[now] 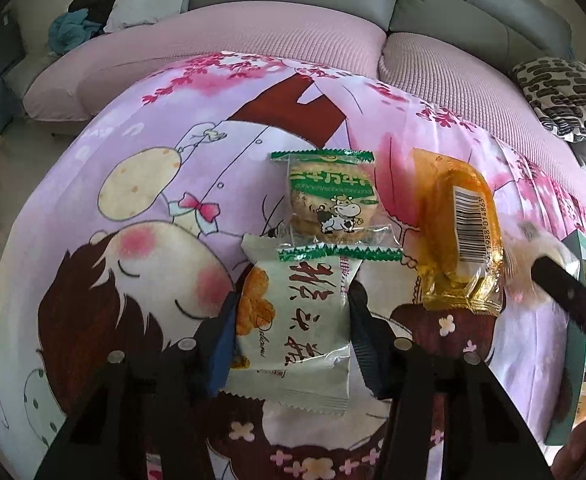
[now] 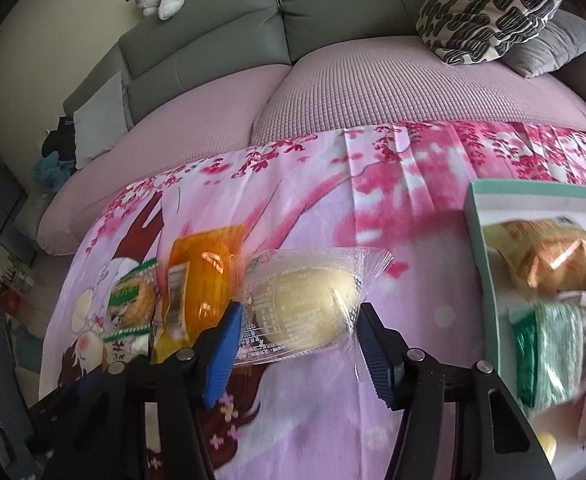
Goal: Organize snacks
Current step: 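Grasp the white biscuit pack with left gripper while right grasps clear bread bun, then lift both packs and carry them over the tray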
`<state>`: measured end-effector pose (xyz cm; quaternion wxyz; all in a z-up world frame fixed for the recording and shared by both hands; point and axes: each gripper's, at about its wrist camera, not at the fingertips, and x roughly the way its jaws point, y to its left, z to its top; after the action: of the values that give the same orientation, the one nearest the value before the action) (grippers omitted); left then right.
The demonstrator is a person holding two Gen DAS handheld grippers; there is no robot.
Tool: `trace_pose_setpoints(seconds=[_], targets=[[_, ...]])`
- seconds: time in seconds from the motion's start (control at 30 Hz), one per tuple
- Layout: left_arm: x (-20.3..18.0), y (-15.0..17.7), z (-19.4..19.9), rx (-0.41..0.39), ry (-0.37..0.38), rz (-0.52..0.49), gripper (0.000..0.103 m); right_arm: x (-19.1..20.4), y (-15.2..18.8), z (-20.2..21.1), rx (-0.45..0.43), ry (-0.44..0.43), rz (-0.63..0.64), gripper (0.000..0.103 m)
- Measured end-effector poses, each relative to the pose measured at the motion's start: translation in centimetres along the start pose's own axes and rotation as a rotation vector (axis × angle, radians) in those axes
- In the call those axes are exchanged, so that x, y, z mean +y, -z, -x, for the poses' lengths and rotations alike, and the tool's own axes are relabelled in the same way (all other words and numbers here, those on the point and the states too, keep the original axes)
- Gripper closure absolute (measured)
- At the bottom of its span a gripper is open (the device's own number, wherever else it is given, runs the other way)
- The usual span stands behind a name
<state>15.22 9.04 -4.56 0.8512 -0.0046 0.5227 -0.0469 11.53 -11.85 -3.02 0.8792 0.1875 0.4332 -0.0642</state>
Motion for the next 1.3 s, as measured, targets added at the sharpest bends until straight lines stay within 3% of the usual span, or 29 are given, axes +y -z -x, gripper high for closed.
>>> trace_pose_setpoints(seconds=[0.67,1.03,1.3], targets=[[-2.1,1.4,3.3,-0.032,0.071,0.015,0.050,-1.4,3.8,5.4,-0.011,-0.004,-0.017,0.044],[-3.8,1.3,6.1,-0.092,0.059,-0.002,0.050,-2.8,3.2,8.4,-0.084,-0.053,-0.047,0.044],[-6.4,1.2,7.9,-0.122,0.089,-0.027,0.050,-6.2,2.2,11.0,-0.150,-0.042,-0.113,0.044]])
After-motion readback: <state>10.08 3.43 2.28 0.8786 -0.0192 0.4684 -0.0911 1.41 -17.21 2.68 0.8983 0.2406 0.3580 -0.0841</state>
